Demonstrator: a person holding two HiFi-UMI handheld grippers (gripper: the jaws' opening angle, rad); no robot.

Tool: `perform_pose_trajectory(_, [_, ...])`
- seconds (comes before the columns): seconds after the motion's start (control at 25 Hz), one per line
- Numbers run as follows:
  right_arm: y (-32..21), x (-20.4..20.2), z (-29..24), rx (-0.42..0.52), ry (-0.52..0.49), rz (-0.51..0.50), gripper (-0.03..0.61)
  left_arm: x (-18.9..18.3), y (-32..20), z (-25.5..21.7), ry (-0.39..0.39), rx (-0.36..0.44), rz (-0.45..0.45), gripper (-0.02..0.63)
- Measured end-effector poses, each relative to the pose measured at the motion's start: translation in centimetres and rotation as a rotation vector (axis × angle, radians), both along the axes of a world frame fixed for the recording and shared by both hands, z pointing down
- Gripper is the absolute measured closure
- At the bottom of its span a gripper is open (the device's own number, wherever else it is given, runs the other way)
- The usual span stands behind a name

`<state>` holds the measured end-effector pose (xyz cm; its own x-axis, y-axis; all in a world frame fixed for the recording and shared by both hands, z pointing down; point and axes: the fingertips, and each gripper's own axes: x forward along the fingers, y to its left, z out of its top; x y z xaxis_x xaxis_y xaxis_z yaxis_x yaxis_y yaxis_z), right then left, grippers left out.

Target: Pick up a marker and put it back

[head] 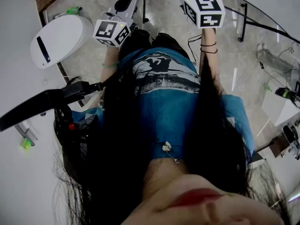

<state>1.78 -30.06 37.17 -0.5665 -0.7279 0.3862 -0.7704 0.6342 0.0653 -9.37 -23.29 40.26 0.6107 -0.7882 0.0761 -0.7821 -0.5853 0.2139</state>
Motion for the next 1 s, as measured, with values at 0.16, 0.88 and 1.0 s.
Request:
perform_pose_trajectory(0.16, [-0.8,-5.2,3.4,-0.030,0.125,-0.021,0.495,-5.4,-0.3,0.7,0.014,-0.003,-0.015,0.611])
perform_pose_trajectory(0.88, [-1.1,-7.3,8.2,-0.105,0.155,-0.056,0.494,-6.6,-0.1,1.1,0.012,-0.011,-0.038,0.611])
perform_pose_trajectory(1.0, [-0.7,-7.7,8.5,-0.141,0.096,-0.052,0.489,-6.7,0.0,1.2,0.014,-0.013,-0.036,0.611])
